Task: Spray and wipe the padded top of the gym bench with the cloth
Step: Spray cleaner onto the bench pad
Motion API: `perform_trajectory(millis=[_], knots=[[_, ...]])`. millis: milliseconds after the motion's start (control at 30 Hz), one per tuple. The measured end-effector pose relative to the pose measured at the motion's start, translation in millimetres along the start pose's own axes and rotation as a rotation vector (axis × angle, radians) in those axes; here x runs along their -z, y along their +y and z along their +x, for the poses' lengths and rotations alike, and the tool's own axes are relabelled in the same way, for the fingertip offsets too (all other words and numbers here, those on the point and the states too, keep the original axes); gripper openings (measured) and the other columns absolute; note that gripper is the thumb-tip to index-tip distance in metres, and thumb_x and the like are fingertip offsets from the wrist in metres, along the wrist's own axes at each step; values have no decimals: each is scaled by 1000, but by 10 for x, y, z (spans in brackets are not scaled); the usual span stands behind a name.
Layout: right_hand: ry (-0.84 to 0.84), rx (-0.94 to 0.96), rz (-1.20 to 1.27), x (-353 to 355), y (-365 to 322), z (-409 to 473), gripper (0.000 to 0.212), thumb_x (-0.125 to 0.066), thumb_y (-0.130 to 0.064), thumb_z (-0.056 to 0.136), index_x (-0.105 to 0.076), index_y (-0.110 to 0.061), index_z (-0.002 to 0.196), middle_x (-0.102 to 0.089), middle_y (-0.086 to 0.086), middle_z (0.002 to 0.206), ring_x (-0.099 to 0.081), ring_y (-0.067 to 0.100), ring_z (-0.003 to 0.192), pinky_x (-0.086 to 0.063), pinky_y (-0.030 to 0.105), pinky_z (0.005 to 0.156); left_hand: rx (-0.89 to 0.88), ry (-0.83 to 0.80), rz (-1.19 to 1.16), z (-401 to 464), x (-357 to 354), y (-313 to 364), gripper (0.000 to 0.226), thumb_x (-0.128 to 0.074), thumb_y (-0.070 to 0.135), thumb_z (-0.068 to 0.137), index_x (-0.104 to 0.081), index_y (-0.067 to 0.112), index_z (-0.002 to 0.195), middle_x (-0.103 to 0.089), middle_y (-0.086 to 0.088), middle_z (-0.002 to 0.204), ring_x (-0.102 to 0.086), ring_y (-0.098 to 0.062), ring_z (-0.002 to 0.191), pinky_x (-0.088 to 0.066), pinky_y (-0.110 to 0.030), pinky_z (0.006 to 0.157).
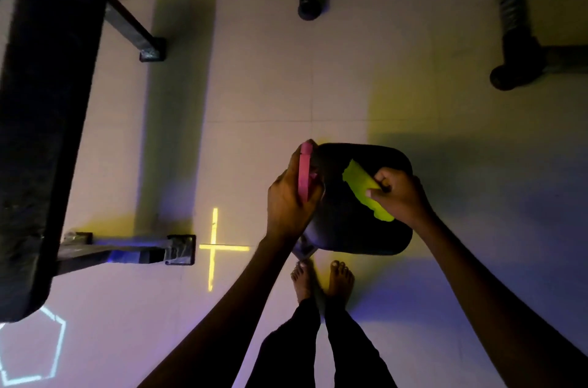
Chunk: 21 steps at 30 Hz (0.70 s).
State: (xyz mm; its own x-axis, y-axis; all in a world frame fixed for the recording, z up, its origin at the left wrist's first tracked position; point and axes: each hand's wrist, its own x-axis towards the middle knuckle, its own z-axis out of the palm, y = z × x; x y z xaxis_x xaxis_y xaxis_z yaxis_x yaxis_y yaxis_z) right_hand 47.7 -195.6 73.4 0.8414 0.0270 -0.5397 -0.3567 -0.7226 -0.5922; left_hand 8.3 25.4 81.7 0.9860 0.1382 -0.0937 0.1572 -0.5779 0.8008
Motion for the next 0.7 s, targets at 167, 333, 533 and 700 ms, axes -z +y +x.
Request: perform_trajectory(millis=[167,333,533,700], knots=[[51,73,146,166,-921,-311,13,-71,8,91,-66,14,102,-64,19,89,-55,25,81,-39,10,58,-9,134,-51,-31,819,303,58,-56,40,92,-50,21,146,-75,2,105,-74,-18,84,-59,-29,83],[68,188,154,125,-1954,-390,19,-78,-11,90,-75,-4,108,-77,17,95,-72,38,91,-59,46,85,37,237,-89,47,1787,424,49,-58,30,90,-57,22,139,-77,-8,109,-75,-27,93,-58,-38,84],[12,349,174,-276,-3276,-320,20,-79,-11,90,-76,-12,109,-76,14,92,-73,40,92,-60,50,85,0,388,-141,300,3029,255,53,-60,29,89,-58,18,141,-79,-7,106,-75,-31,93,-59,-46,85],[-41,421,157,-760,-4392,-208,18,-77,-9,91,-75,-10,109,-77,18,98,-73,41,95,-60,56,90,-8,540,-201,558,4064,-78,47,-56,34,90,-65,18,133,-77,3,107,-74,-17,92,-60,-42,85]])
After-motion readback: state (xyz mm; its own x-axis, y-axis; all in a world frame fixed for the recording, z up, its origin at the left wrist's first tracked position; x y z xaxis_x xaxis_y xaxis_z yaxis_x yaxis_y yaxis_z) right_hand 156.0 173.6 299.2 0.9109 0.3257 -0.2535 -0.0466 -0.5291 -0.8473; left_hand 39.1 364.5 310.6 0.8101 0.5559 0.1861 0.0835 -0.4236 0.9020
